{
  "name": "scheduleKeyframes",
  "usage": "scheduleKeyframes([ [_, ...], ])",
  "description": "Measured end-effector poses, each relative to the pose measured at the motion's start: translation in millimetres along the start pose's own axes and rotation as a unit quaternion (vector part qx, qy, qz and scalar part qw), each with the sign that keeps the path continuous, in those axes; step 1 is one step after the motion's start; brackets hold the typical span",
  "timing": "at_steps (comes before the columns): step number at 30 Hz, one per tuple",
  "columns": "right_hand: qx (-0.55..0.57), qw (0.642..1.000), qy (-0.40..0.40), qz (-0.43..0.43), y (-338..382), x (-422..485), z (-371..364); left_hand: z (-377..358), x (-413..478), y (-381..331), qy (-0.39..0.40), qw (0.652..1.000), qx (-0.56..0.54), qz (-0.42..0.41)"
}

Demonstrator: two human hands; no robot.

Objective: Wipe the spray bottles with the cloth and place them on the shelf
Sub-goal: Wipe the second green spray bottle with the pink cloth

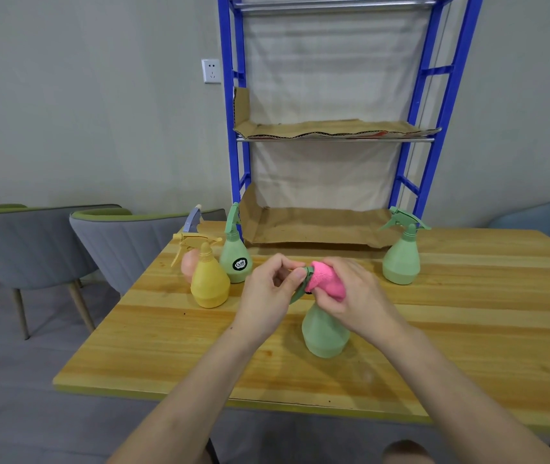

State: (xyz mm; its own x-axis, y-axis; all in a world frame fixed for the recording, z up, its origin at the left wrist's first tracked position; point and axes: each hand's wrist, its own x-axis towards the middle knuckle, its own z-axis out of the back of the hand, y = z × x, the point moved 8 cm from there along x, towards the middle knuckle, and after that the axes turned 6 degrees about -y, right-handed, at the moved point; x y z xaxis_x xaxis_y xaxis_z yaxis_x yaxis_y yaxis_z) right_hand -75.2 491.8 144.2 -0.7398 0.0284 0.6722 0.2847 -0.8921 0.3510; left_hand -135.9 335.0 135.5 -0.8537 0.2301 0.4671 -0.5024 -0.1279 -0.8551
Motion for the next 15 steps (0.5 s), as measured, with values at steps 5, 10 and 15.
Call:
scheduleKeyframes([
  [5,0.020,0.997,0.071,0.016,-1,1,1,0,3,-1,0.020,1.000,0.014,0.003],
  [10,0.088,0.980,0.181,-0.006,-11,2,8,0,3,-4,0.030,0.999,0.033,-0.001],
  [15,0.148,0.958,0.234,-0.076,-19,-6,12,-1,1,-8,0.029,0.999,0.037,-0.012],
])
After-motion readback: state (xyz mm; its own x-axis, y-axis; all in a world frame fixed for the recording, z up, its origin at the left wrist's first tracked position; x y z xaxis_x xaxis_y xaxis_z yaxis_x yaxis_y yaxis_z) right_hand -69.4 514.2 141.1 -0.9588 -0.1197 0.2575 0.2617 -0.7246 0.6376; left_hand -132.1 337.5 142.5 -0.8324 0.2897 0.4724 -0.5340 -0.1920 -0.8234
